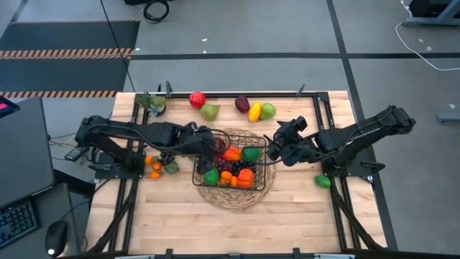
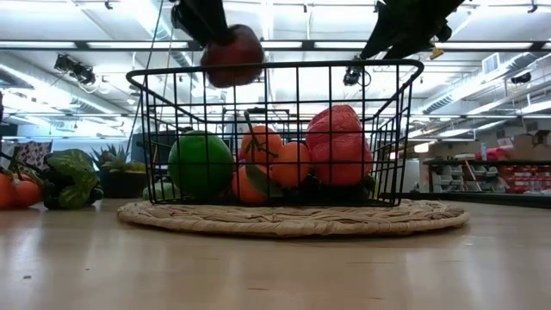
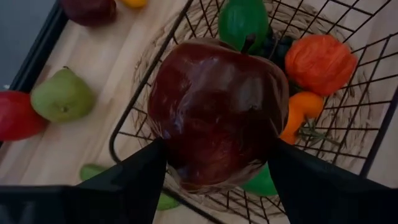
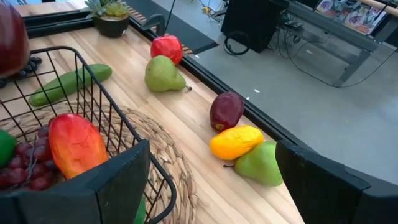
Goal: Build produce basket
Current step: Put the bottom dark red apple into the black wire basket, then put the black grapes into the black wire basket
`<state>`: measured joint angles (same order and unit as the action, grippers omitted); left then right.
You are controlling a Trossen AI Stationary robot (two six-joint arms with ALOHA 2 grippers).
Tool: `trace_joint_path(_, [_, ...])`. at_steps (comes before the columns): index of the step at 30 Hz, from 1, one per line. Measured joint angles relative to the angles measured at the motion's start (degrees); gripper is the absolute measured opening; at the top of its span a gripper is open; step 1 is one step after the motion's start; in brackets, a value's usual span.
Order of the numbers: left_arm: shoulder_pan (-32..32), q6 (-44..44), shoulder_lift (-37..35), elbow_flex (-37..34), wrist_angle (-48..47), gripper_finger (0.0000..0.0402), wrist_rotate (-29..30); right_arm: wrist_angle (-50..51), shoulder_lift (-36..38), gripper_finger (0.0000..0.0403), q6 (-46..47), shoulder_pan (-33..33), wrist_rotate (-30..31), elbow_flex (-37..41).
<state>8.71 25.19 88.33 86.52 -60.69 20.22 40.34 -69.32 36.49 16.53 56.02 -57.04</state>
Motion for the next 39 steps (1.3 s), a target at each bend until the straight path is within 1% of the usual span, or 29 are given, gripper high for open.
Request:
trace_joint_path(3, [0.2,0.5,0.9,0.0,0.2,0.027,-0.1,0.0,0.0,0.0349,0.0,0.0,-0.1,0.0])
trace_joint_path(8, [0.2,6.4,1.0,0.0,0.3,0.027,-0.1,0.0,0.0,0.0349,-0.1,0.0,-0.2,0.0])
trace_joint_path(20, [-0.2,5.6,1.0,0.0,-1.9,0.0273,-0.2,-0.3,0.0,0.0349,0.0,0.0,-0.2,0.0])
trace_joint_path(23, [0.3,2.3,1.7,0.0,-2.9,0.029,0.4,-0.7,0.0,0.0349,-0.1,0.0,-0.2,0.0])
trace_joint_path(28, [1.4,-1.7,3.9,0.0,-3.9,0.0344,0.7,-0.8,0.0,0.0349,-0.2,0.0,-0.2,0.0])
trace_joint_path(33, [2.2,-2.2,5.9,-0.1,-3.5,0.0392,1.4,-1.4,0.0,0.0349,-0.5,0.0,-0.2,0.4])
trace_joint_path(35, [2.2,-1.9,6.1,0.0,-3.4,0.0397,2.4,-1.2,0.0,0.0349,-0.5,0.0,-0.2,0.7])
trace_joint_path(39, [2.1,-2.0,4.8,0.0,-5.5,0.0393,2.5,-1.3,0.0,0.0349,-0.5,0.0,-0.2,0.9])
